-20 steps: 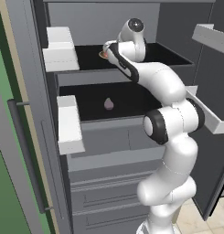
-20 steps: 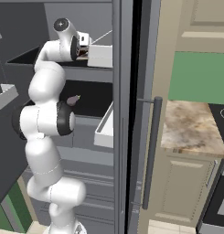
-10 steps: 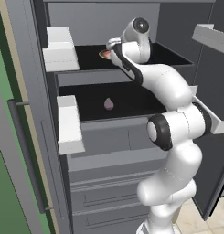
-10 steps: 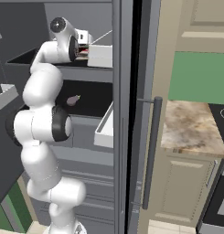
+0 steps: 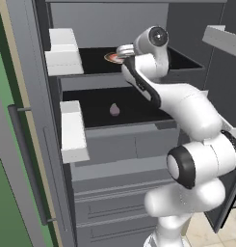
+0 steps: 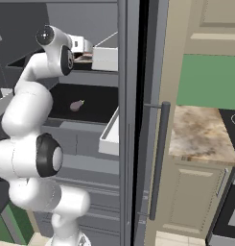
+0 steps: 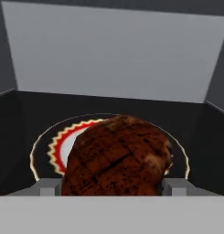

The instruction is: Transport the steak from the fridge to the microwave and turn on the microwave.

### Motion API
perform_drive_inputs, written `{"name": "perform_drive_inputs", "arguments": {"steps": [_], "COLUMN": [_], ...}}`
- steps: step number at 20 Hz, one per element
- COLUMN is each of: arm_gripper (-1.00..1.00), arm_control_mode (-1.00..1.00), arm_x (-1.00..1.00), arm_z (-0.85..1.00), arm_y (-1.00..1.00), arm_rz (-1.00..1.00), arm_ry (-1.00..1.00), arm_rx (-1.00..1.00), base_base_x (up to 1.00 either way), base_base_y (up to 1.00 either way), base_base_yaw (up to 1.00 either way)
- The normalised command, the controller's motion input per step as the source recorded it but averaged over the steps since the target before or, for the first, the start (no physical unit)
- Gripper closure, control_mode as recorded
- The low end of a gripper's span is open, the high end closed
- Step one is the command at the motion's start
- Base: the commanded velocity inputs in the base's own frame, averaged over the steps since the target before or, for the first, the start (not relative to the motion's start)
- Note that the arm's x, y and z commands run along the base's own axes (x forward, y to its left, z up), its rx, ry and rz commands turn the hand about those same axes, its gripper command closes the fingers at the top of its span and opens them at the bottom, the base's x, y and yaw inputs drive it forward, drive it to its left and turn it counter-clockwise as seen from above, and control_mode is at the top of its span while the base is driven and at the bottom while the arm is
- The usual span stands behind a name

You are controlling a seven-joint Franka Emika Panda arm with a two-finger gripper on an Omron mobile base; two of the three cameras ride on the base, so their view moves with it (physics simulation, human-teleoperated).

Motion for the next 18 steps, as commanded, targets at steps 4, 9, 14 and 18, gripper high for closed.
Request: {"name": "perform_drive_inputs", "arguments": {"steps": [4,9,14,18], "arm_gripper": [1.00,1.00,1.00,1.00], "arm_control_mode": [-1.00,-1.00,-1.00,-1.00], "arm_x": [-1.00,-0.98,-1.00,-1.00], "arm_z": [0.14,0.30,0.25,0.20], "arm_y": [-0.01,0.00,-0.02,-0.04], "arm_rz": [0.00,0.00,0.00,0.00], "arm_ry": [-0.11,0.00,0.00,0.00], "arm_rx": [0.00,0.00,0.00,0.00], "base_base_x": [0.00,0.00,0.00,0.00], "base_base_y": [0.00,0.00,0.00,0.00], "base_base_yaw": [0.00,0.00,0.00,0.00]}}
